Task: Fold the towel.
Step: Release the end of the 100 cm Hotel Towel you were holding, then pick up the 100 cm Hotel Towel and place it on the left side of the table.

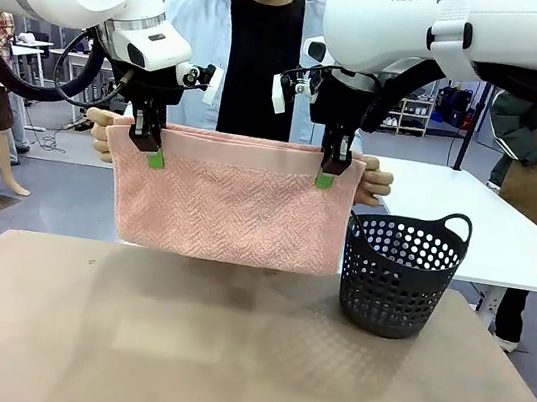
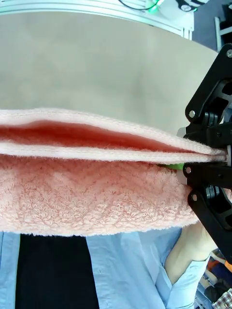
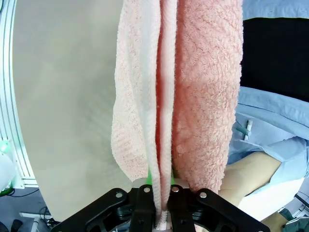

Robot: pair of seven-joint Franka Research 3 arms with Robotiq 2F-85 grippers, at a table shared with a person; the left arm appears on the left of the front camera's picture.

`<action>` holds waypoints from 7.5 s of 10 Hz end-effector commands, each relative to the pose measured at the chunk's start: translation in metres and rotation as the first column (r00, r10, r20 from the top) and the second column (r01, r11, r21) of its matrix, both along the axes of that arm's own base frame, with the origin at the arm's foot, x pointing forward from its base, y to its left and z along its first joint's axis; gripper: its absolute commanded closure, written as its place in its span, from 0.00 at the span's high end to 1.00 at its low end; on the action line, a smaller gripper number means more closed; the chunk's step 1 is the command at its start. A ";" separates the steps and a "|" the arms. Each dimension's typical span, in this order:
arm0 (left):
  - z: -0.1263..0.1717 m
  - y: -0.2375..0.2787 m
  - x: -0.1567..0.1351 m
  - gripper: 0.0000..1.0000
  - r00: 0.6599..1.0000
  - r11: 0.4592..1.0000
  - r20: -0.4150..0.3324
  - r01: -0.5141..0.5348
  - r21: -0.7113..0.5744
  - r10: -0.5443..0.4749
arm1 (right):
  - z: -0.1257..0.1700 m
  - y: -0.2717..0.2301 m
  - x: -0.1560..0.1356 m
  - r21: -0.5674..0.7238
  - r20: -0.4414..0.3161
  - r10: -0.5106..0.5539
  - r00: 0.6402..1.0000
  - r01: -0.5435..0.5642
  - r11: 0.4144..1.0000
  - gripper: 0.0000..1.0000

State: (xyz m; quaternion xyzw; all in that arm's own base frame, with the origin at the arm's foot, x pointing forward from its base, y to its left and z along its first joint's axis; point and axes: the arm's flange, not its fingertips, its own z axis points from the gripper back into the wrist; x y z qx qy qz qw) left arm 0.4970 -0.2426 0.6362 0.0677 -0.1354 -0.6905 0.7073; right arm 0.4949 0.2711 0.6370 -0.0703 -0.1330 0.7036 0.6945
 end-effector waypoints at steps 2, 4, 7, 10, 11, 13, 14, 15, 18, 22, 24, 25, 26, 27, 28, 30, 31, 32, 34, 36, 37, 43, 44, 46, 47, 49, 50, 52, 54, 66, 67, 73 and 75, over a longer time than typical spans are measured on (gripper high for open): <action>0.001 0.001 0.001 0.00 1.000 1.000 0.008 -0.010 0.003 0.010 | 0.001 0.000 0.000 -0.009 0.006 0.001 1.000 -0.001 1.000 0.00; 0.001 0.001 0.001 0.00 1.000 1.000 0.008 -0.010 0.003 0.010 | 0.001 0.000 0.000 -0.009 0.006 0.001 1.000 -0.001 1.000 0.00; 0.001 0.001 0.001 0.00 1.000 1.000 0.008 -0.010 0.003 0.010 | 0.001 0.000 0.000 -0.009 0.006 0.001 1.000 -0.001 1.000 0.00; 0.001 0.001 0.001 0.00 1.000 1.000 0.008 -0.010 0.003 0.010 | 0.001 0.000 0.000 -0.009 0.006 0.001 1.000 -0.001 1.000 0.00; 0.001 0.001 0.001 0.00 1.000 1.000 0.008 -0.010 0.003 0.010 | 0.001 0.000 0.000 -0.009 0.006 0.001 1.000 -0.001 1.000 0.00; 0.001 0.001 0.001 0.00 1.000 1.000 0.008 -0.010 0.003 0.010 | 0.001 0.000 0.000 -0.009 0.006 0.001 1.000 -0.001 1.000 0.00; 0.001 0.001 0.001 0.00 1.000 1.000 0.008 -0.010 0.003 0.010 | 0.001 0.000 0.000 -0.009 0.006 0.001 1.000 -0.001 1.000 0.00; 0.001 0.001 0.001 0.00 1.000 1.000 0.008 -0.010 0.003 0.010 | 0.001 0.000 0.000 -0.009 0.006 0.001 1.000 -0.001 1.000 0.00; 0.002 0.000 -0.001 0.49 1.000 1.000 0.009 -0.005 0.003 0.005 | 0.003 -0.002 -0.002 0.016 0.013 0.012 1.000 -0.012 1.000 0.43; 0.017 0.001 -0.010 1.00 0.999 1.000 0.034 -0.017 -0.010 0.017 | 0.017 0.001 -0.013 0.013 0.045 0.017 0.999 -0.018 1.000 1.00; 0.039 0.008 -0.025 0.88 0.997 0.998 0.069 -0.033 -0.055 0.037 | 0.036 -0.004 -0.027 0.051 0.085 0.019 0.996 -0.024 0.998 1.00; 0.062 0.020 -0.040 1.00 0.992 0.993 0.106 -0.059 -0.098 0.070 | 0.057 -0.015 -0.041 0.101 0.103 0.019 0.994 -0.030 0.994 1.00; 0.080 0.034 -0.052 1.00 0.987 0.980 0.125 -0.076 -0.182 0.100 | 0.078 -0.035 -0.051 0.204 0.110 0.010 0.994 -0.033 0.978 1.00; 0.090 0.050 -0.061 1.00 0.985 0.950 0.148 -0.044 -0.308 0.093 | 0.089 -0.064 -0.053 0.347 0.098 -0.022 0.995 -0.014 0.938 1.00; 0.092 0.067 -0.066 1.00 0.976 0.923 0.133 -0.111 -0.370 0.170 | 0.093 -0.089 -0.059 0.456 0.080 -0.034 0.996 -0.006 0.890 1.00; 0.093 0.110 -0.089 1.00 0.951 0.817 0.061 -0.225 -0.530 0.302 | 0.093 -0.129 -0.080 0.520 0.074 -0.131 0.989 0.074 0.851 1.00; 0.090 0.130 -0.103 1.00 0.926 0.771 0.010 -0.310 -0.556 0.378 | 0.088 -0.152 -0.090 0.557 0.053 -0.187 0.981 0.126 0.821 1.00; 0.083 0.148 -0.118 1.00 0.910 0.714 -0.041 -0.351 -0.606 0.413 | 0.082 -0.172 -0.106 0.593 0.039 -0.238 0.971 0.169 0.788 1.00; 0.059 0.180 -0.152 1.00 0.853 0.603 -0.136 -0.460 -0.652 0.504 | 0.067 -0.213 -0.146 0.652 -0.025 -0.375 0.927 0.300 0.696 1.00; 0.038 0.203 -0.183 1.00 0.788 0.522 -0.189 -0.545 -0.656 0.586 | 0.049 -0.250 -0.180 0.696 -0.116 -0.502 0.857 0.430 0.574 1.00; 0.031 0.215 -0.198 1.00 0.755 0.483 -0.211 -0.580 -0.656 0.621 | 0.041 -0.266 -0.198 0.726 -0.147 -0.540 0.828 0.461 0.510 1.00; 0.022 0.248 -0.243 1.00 0.644 0.406 -0.156 -0.633 -0.660 0.749 | 0.013 -0.298 -0.212 0.749 -0.218 -0.566 0.795 0.508 0.425 1.00; 0.022 0.257 -0.239 1.00 0.610 0.332 -0.257 -0.682 -0.652 0.749 | 0.016 -0.307 -0.214 0.750 -0.219 -0.575 0.788 0.513 0.417 1.00; 0.022 0.257 -0.239 1.00 0.610 0.332 -0.257 -0.682 -0.652 0.749 | 0.016 -0.307 -0.214 0.750 -0.219 -0.575 0.788 0.513 0.417 1.00; 0.022 0.257 -0.239 1.00 0.610 0.332 -0.257 -0.682 -0.652 0.749 | 0.016 -0.307 -0.214 0.750 -0.219 -0.575 0.788 0.513 0.417 1.00; 0.022 0.257 -0.239 1.00 0.610 0.332 -0.257 -0.682 -0.652 0.749 | 0.016 -0.307 -0.214 0.750 -0.219 -0.575 0.788 0.513 0.417 1.00; 0.022 0.257 -0.239 1.00 0.610 0.332 -0.257 -0.682 -0.652 0.749 | 0.016 -0.307 -0.214 0.750 -0.219 -0.575 0.788 0.513 0.417 1.00; 0.022 0.257 -0.239 1.00 0.610 0.332 -0.257 -0.682 -0.652 0.749 | 0.016 -0.307 -0.214 0.750 -0.219 -0.575 0.788 0.513 0.417 1.00; 0.022 0.257 -0.239 1.00 0.610 0.332 -0.257 -0.682 -0.652 0.749 | 0.016 -0.307 -0.214 0.750 -0.219 -0.575 0.788 0.513 0.417 1.00; 0.022 0.257 -0.239 1.00 0.610 0.332 -0.257 -0.682 -0.652 0.749 | 0.016 -0.307 -0.214 0.750 -0.219 -0.575 0.788 0.513 0.417 1.00; 0.022 0.257 -0.239 1.00 0.610 0.332 -0.257 -0.682 -0.652 0.749 | 0.016 -0.307 -0.214 0.750 -0.219 -0.575 0.788 0.513 0.417 1.00; 0.022 0.257 -0.239 1.00 0.610 0.332 -0.257 -0.682 -0.652 0.749 | 0.016 -0.307 -0.214 0.750 -0.219 -0.575 0.788 0.513 0.417 1.00; 0.020 0.273 -0.222 1.00 0.609 0.267 -0.388 -0.714 -0.647 0.691 | 0.016 -0.307 -0.214 0.750 -0.219 -0.575 0.788 0.513 0.417 1.00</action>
